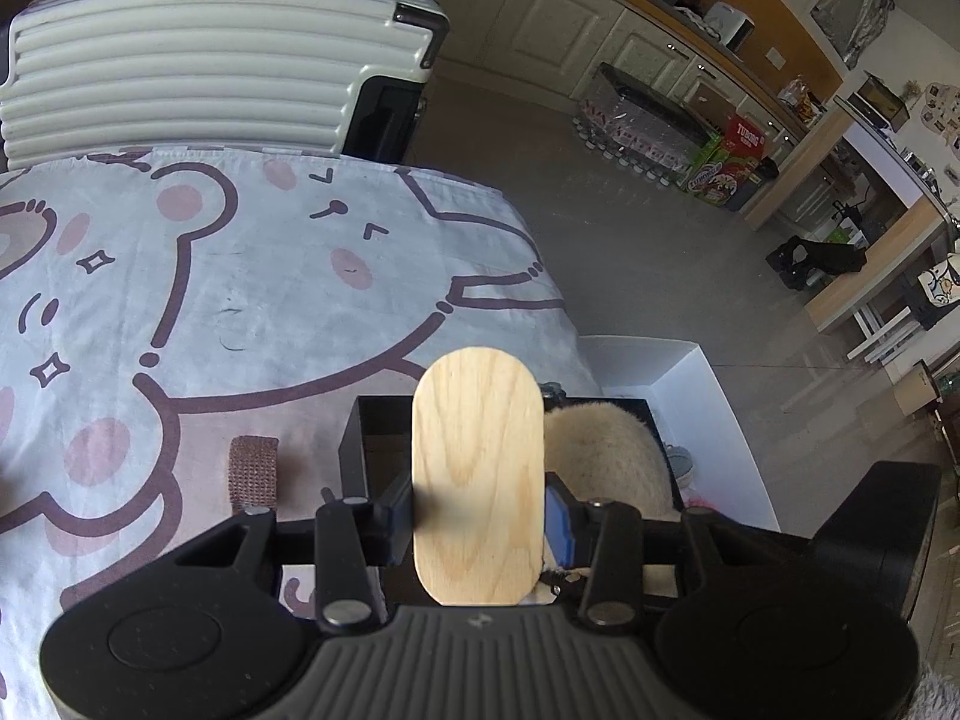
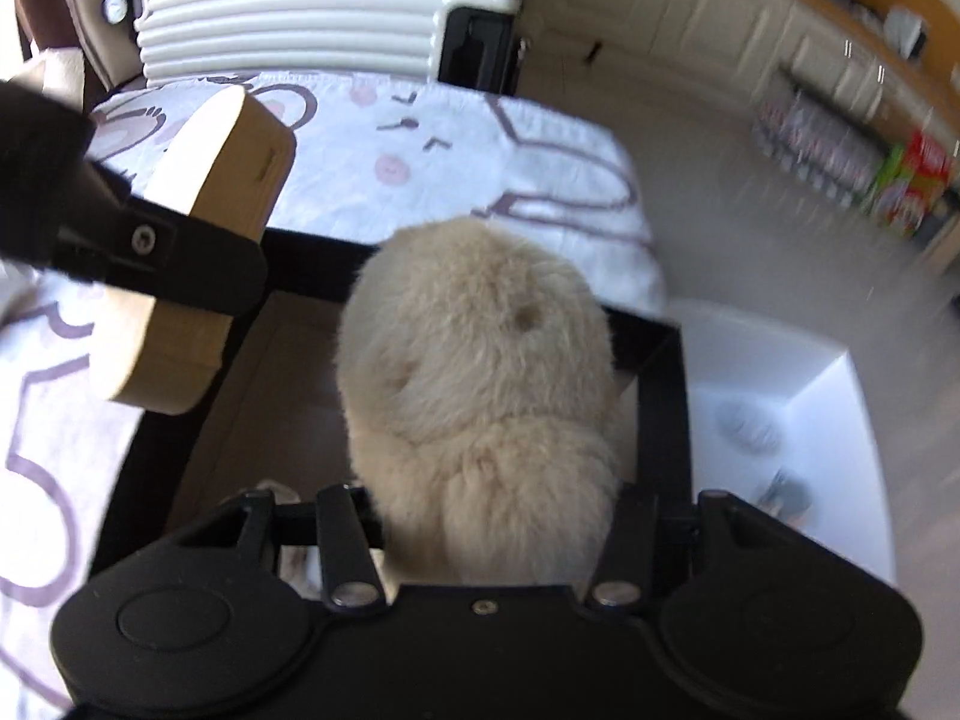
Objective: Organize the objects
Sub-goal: 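Move the board in the left tool over the black box while the right tool brings the bunny above it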
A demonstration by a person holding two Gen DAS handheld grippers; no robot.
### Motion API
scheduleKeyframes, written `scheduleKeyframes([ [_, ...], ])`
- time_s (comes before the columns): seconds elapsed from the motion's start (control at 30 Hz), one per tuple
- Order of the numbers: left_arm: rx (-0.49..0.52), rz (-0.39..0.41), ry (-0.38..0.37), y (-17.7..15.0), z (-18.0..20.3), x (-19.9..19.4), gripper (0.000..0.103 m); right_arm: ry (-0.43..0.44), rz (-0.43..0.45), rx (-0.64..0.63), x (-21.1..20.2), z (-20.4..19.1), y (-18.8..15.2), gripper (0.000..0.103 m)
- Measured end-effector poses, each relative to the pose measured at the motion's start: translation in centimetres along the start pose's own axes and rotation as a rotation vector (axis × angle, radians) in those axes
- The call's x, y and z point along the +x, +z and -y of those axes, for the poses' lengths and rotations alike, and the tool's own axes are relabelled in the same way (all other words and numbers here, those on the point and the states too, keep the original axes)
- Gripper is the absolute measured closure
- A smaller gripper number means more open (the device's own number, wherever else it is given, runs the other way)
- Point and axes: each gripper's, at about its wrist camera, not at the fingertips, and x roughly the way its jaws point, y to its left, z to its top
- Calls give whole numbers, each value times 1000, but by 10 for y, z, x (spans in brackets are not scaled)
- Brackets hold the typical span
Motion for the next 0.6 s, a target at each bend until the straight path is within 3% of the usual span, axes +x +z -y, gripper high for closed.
scheduleKeyframes([
  [0.17, 7, -10, -18, -3, 8, 9, 59, 28, -70, 168, 1, 25, -4, 53],
  [0.37, 3, -31, -25, -4, 11, 25, 59, 104, -177, 189, 8, 27, -5, 53],
  [0.43, -4, -44, -20, -5, 9, 31, 59, 87, -203, 147, 7, 22, -2, 52],
  [0.6, -11, -66, -14, -7, 7, 40, 59, 61, -252, 178, 14, 25, -1, 51],
])
